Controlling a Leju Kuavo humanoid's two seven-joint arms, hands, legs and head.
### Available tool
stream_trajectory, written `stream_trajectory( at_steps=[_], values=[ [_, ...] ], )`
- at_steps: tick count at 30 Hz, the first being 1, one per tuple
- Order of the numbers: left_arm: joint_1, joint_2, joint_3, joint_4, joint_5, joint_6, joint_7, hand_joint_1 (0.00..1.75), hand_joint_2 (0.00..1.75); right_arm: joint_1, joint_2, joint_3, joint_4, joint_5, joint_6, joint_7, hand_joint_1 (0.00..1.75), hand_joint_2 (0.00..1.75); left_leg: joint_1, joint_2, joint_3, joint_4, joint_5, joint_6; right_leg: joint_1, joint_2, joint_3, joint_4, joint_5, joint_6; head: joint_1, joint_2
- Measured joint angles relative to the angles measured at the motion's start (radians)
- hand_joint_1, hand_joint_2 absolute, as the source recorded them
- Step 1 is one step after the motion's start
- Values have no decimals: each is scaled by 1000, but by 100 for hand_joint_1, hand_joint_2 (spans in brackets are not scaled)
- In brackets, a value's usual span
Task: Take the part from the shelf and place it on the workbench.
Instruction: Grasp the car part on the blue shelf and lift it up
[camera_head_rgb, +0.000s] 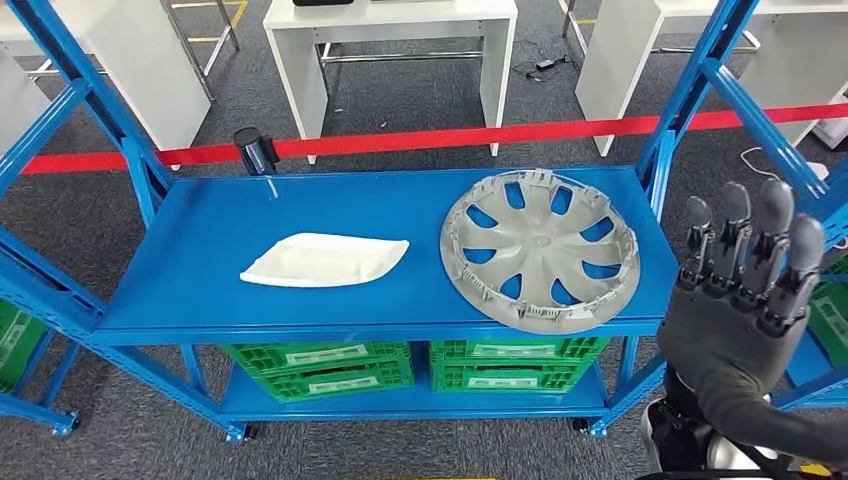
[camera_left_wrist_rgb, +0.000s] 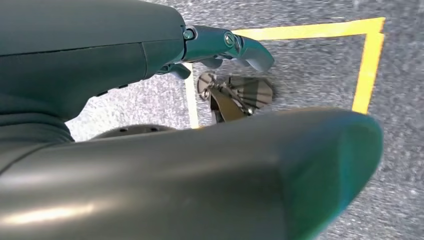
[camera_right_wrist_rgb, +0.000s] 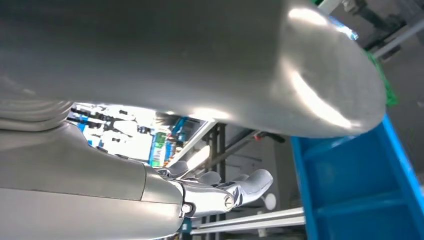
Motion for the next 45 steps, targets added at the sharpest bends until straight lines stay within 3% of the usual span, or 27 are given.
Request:
stream_trajectory(
  at_steps=[2, 3, 4, 6, 8, 10, 11, 14, 15, 18, 22, 25, 35, 45],
  values=[
    [3, 0, 0, 0, 0, 0, 0, 0, 0, 6, -2, 1, 5, -13, -10, 12, 0, 0, 1, 0, -72, 79, -47, -3, 1, 3, 17, 0, -16, -2, -2, 0],
    [5, 0, 0, 1, 0, 0, -1, 0, 0, 10, -4, 1, 9, -27, -16, 28, 0, 0, 1, 0, -89, 76, -48, -3, 1, 4, 29, 0, -24, -2, -4, 0],
    [7, 0, 0, 1, 0, 0, -2, 0, 0, 14, -7, 1, 14, -45, -20, 52, 0, 0, 1, 0, -92, 41, -22, -1, 1, 5, 42, 0, -33, -1, -5, 0],
    [11, 0, 0, 2, 0, -1, -6, 0, 0, 17, -17, 4, 30, -78, -24, 131, 0, 0, 0, 0, -74, -82, 85, 6, 1, 6, 63, 1, -50, 4, -6, 0],
    [11, -2, 0, 4, 1, -1, -11, 0, 0, 17, -35, 14, 58, -91, -23, 244, 0, 87, -4, 0, -62, -163, 155, 14, 3, 9, 70, 2, -63, 14, -7, 0],
    [10, -6, 0, 5, 2, 0, -12, 0, 0, 18, -57, 26, 91, -65, -44, 326, 0, 175, -5, -2, -61, -174, 165, 16, 7, 11, 70, 4, -70, 16, -7, 0],
    [11, -8, 0, 5, 3, 0, -12, 0, 0, 18, -65, 30, 104, -35, -73, 345, 0, 175, -5, -3, -60, -175, 171, 17, 8, 10, 70, 3, -72, 15, -7, 0],
    [11, -12, 0, 5, 2, 6, -10, 0, 0, 26, -81, 37, 123, 107, -211, 355, 0, 44, -6, -7, -59, -175, 166, 24, 8, 8, 79, -10, -73, 15, -7, 0],
    [11, -13, 0, 5, 0, 7, -8, 0, 0, 32, -88, 40, 125, 154, -252, 351, 0, 44, -6, -8, -58, -175, 164, 27, 8, 7, 82, -15, -75, 17, -7, 0],
    [11, -21, 0, 5, -11, 8, -3, 0, 0, 62, -109, 48, 122, 300, -336, 329, 0, 175, -6, -8, -56, -175, 159, 33, 8, 6, 89, -23, -77, 24, -7, 0],
    [10, -29, -1, 5, -19, 10, 0, 0, 0, 101, -127, 61, 120, 558, -442, 381, 0, 175, -7, -8, -54, -175, 156, 36, 8, 6, 93, -27, -77, 33, -7, 0],
    [8, -31, -2, 5, -23, 10, 0, 0, 0, 103, -144, 78, 128, 667, -465, 434, 0, 175, -7, -8, -52, -175, 156, 36, 7, 6, 94, -28, -77, 37, -7, 0],
    [5, -35, -13, 4, -34, 3, 10, 0, 0, 73, -266, 166, 179, 830, -413, 532, 0, 175, -6, -8, -45, -177, 156, 36, 8, 6, 99, -28, -77, 38, -7, 0],
    [7, -44, -22, 5, -35, 2, 7, 0, 0, 70, -314, 271, 303, 919, -439, 527, 0, 175, -6, -8, -44, -178, 156, 35, 8, 6, 100, -28, -78, 38, -7, 0]
  ],
)
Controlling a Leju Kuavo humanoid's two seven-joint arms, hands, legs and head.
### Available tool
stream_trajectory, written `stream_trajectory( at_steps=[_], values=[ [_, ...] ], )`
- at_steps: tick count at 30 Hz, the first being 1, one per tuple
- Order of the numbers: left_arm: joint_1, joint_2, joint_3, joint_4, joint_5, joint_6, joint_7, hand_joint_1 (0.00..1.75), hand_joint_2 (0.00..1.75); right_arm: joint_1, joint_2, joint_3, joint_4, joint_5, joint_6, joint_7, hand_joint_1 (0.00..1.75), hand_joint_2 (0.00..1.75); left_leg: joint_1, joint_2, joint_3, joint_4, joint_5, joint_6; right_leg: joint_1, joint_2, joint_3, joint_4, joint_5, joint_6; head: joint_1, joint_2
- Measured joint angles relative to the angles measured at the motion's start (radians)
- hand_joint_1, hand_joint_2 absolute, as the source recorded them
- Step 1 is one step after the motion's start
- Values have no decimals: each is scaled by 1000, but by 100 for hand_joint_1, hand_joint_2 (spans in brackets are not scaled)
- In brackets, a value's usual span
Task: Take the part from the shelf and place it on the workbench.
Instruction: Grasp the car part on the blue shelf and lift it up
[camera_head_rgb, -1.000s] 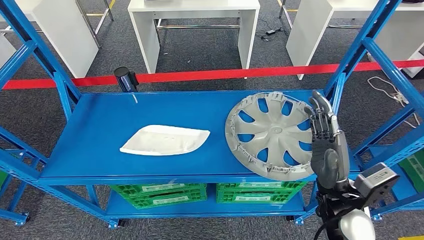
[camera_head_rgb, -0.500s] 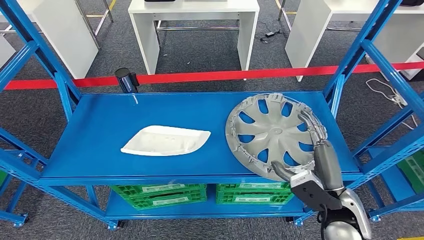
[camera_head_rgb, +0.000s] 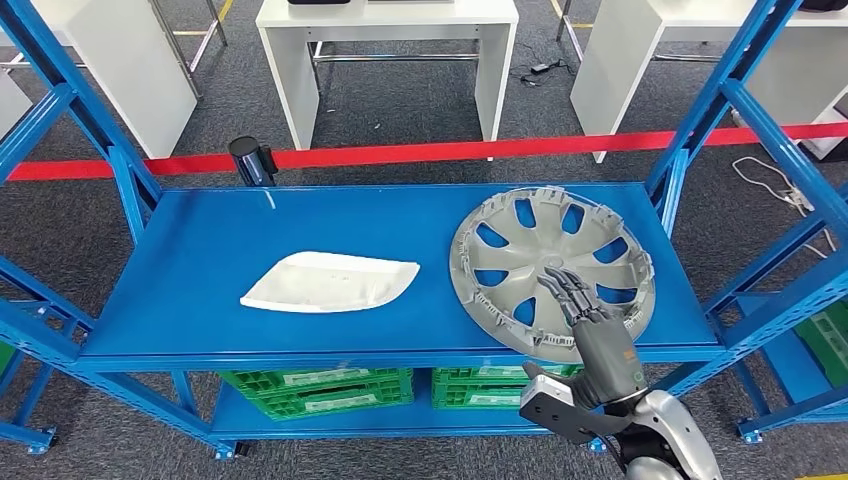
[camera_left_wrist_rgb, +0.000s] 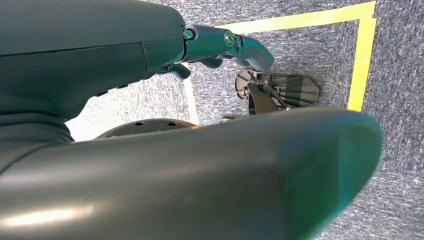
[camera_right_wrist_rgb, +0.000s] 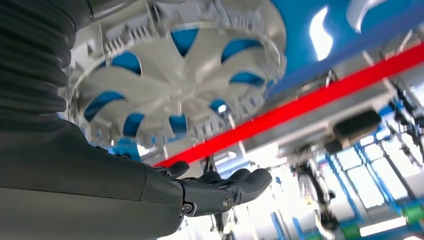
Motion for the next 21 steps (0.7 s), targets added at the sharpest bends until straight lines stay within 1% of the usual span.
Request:
stream_trajectory(
  at_steps=[5, 10, 21],
  values=[
    [0, 0, 0, 0, 0, 0, -2, 0, 0, -39, -20, 28, 67, -29, 29, -4, 0, 175, 0, 0, 1, 0, 0, 0, 0, 0, 1, 0, 0, 0, 0, 0],
    [1, 0, 0, 0, 0, -1, -2, 0, 0, -72, -29, 49, 118, -34, 40, -4, 0, 175, 0, 0, 1, 0, 0, 0, 0, 0, 1, 0, 0, 0, 0, 0],
    [1, -1, 0, 0, -1, -2, -8, 0, 0, -168, -30, 108, 243, 23, 35, 12, 0, 175, 0, 0, 1, 0, 0, 0, 0, 0, 1, 0, 0, 0, 0, 0]
  ],
)
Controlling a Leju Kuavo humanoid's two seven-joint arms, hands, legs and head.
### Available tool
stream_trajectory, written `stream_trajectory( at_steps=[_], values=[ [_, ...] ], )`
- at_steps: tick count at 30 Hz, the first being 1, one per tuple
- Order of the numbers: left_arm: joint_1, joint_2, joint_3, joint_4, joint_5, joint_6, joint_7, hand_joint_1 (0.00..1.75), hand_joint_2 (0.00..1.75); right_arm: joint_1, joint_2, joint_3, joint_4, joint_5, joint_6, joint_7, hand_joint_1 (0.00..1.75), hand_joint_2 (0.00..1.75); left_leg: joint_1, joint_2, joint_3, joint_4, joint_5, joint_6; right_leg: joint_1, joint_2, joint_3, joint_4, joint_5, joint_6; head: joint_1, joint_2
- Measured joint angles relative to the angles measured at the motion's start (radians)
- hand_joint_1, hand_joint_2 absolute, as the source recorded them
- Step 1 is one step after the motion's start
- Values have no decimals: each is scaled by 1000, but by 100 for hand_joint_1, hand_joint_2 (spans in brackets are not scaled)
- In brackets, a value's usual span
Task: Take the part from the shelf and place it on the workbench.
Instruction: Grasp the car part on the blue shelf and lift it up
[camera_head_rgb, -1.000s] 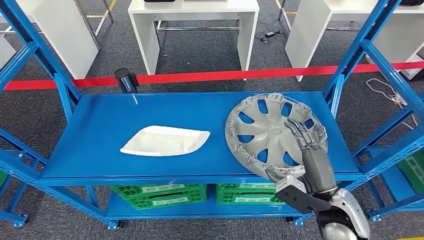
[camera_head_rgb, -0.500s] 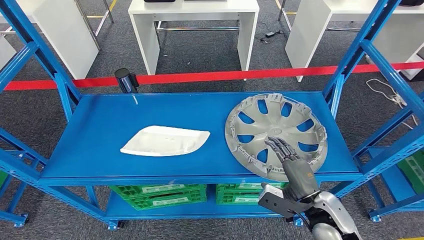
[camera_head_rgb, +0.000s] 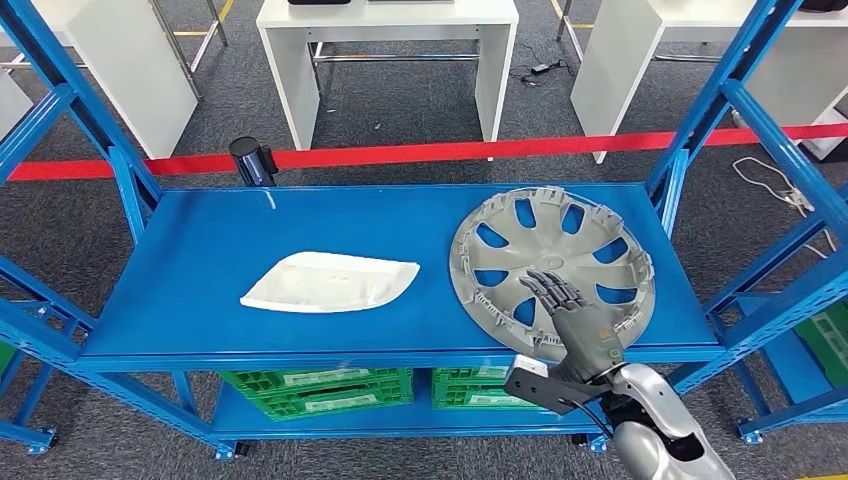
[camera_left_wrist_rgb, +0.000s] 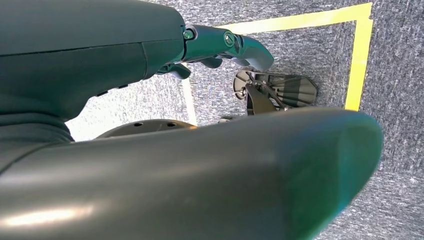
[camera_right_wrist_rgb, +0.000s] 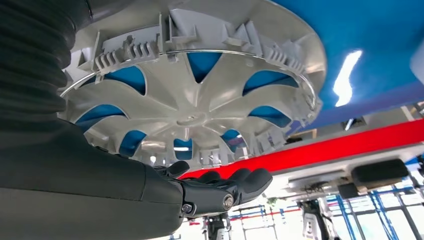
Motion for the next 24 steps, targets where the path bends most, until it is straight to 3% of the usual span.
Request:
stream_trajectory(
  at_steps=[9, 24],
  values=[
    [0, 0, 0, 0, -9, -1, -2, 0, 0, -65, -31, 39, 89, 3, 20, 10, 0, 175, 0, 0, 0, 0, 0, 0, 0, 0, 0, 0, 0, 0, 0, 0],
    [0, 0, 0, 0, -10, -1, -2, 0, 0, -90, -48, 72, 130, -3, 29, 15, 0, 175, 0, 0, 0, 0, 0, 0, 0, 0, 0, 0, 0, 0, 0, 0]
  ],
)
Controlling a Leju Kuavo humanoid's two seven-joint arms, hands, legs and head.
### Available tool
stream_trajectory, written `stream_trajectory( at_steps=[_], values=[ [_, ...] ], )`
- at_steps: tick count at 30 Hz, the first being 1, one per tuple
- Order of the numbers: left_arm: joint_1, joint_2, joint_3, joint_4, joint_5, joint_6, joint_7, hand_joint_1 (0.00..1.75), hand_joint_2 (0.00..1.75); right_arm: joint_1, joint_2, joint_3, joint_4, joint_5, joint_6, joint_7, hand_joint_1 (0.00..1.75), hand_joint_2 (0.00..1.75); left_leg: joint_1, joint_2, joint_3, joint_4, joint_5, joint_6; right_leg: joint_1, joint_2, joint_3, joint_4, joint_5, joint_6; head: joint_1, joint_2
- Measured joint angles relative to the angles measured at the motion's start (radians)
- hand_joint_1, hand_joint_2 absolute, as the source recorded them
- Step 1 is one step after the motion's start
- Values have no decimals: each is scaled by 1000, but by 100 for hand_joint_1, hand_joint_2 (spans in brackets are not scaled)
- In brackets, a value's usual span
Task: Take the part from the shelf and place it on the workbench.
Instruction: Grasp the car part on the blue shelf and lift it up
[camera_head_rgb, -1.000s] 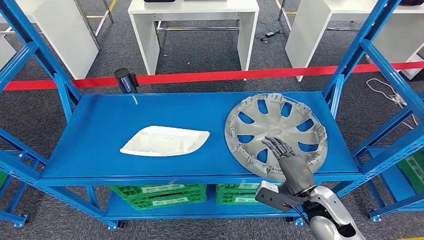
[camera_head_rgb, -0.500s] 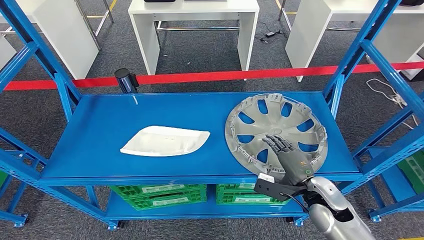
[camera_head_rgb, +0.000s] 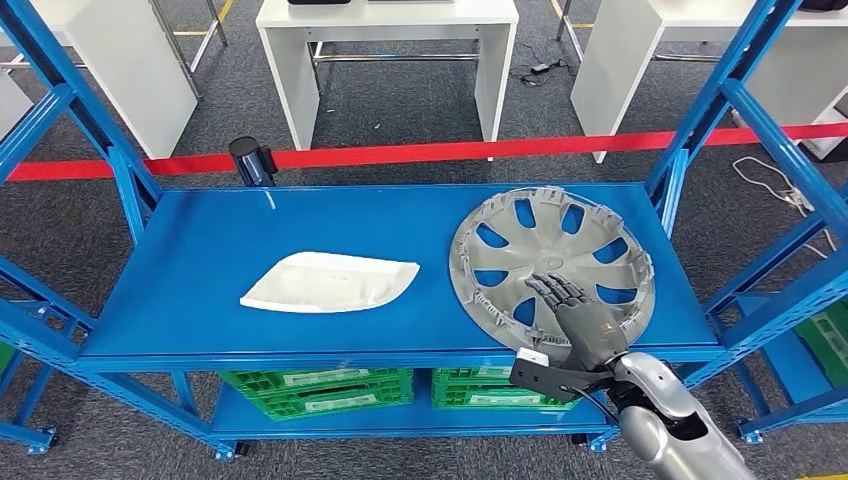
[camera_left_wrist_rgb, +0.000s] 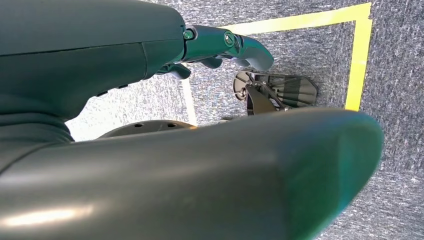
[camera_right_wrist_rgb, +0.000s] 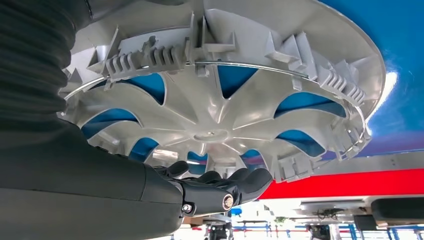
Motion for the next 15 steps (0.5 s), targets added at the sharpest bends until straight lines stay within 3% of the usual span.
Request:
stream_trajectory(
  at_steps=[5, 10, 15],
  values=[
    [1, 0, 0, 0, 0, 0, 0, 0, 0, -24, -38, 22, 1, -50, 88, 46, 0, 175, 0, 0, 0, 0, 0, 0, 0, 0, 0, 0, 0, 0, 0, 0],
    [3, 1, 0, 0, 3, 0, 0, 0, 0, -32, -124, 37, -33, -110, 184, 80, 0, 175, -1, -1, 0, 0, 0, 0, -1, 0, 0, 0, 0, 1, 0, 0],
    [3, 2, 0, 1, 4, 0, 0, 0, 0, -8, -207, 40, -95, -134, 219, 94, 0, 175, -1, -1, 0, 0, 0, 0, -1, -1, 0, 0, 0, 1, 0, 0]
  ],
)
